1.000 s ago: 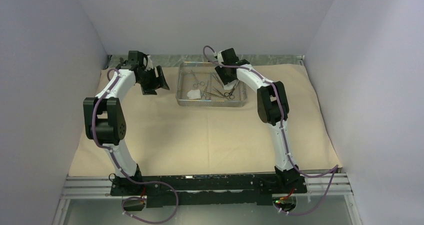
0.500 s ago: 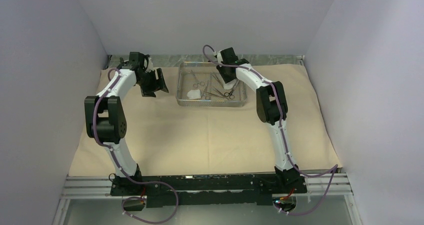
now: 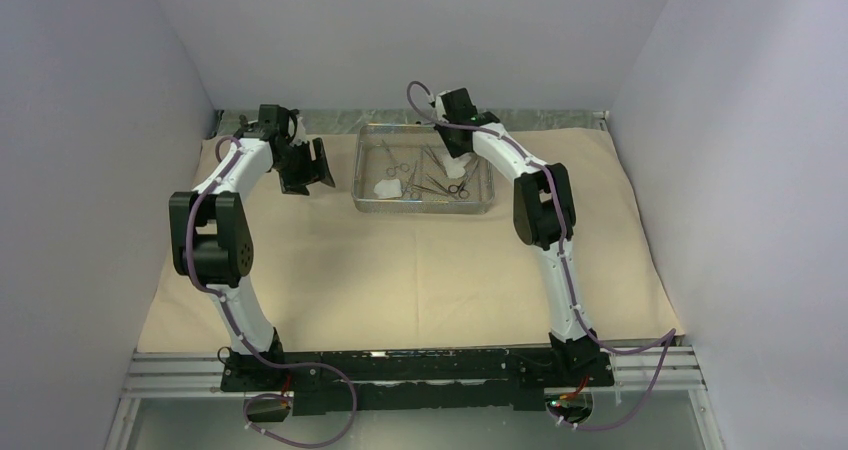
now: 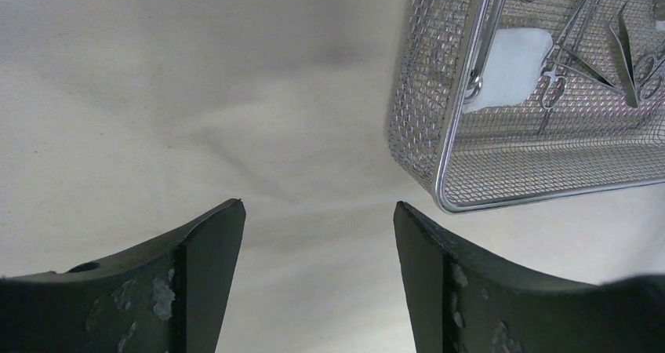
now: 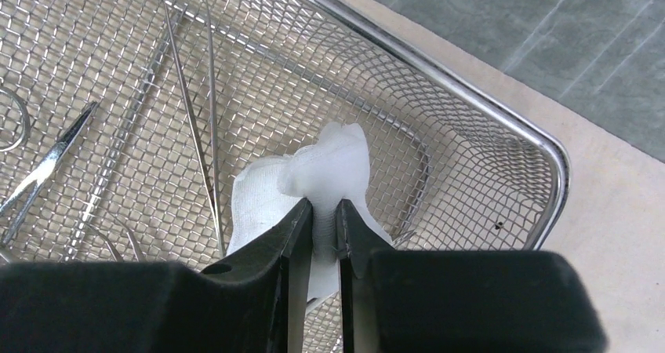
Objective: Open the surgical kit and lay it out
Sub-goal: Pick up the medical item from the container, then place the medical item in the surgical kit, then pick up the medical item from the container.
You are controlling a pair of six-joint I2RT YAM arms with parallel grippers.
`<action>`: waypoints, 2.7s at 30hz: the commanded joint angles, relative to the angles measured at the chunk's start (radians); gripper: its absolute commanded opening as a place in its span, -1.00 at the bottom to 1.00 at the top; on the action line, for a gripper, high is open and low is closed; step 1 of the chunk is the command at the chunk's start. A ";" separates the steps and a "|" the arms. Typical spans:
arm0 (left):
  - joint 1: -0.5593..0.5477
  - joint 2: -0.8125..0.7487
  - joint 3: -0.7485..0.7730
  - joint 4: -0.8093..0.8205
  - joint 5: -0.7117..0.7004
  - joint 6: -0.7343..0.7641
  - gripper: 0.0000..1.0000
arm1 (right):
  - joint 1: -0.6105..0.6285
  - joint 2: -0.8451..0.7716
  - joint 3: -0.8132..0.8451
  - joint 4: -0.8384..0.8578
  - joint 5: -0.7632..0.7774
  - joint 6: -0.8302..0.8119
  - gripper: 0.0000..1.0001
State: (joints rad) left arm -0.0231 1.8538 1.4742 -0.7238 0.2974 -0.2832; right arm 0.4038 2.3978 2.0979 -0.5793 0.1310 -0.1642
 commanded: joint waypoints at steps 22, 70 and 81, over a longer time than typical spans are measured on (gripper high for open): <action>-0.003 -0.038 0.035 -0.013 -0.051 0.025 0.49 | -0.050 -0.509 -0.256 -0.269 0.223 0.368 -1.00; -0.002 -0.174 -0.016 -0.082 -0.157 -0.003 0.52 | -0.113 -0.742 -0.772 -0.659 0.108 0.611 0.17; -0.003 -0.154 0.035 -0.072 -0.171 -0.012 0.53 | -0.093 -0.584 -0.428 -0.188 -0.096 0.430 0.17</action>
State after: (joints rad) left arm -0.0231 1.7012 1.4693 -0.8024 0.1371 -0.2932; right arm 0.2966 1.7283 1.5612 -1.0328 0.1230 0.3523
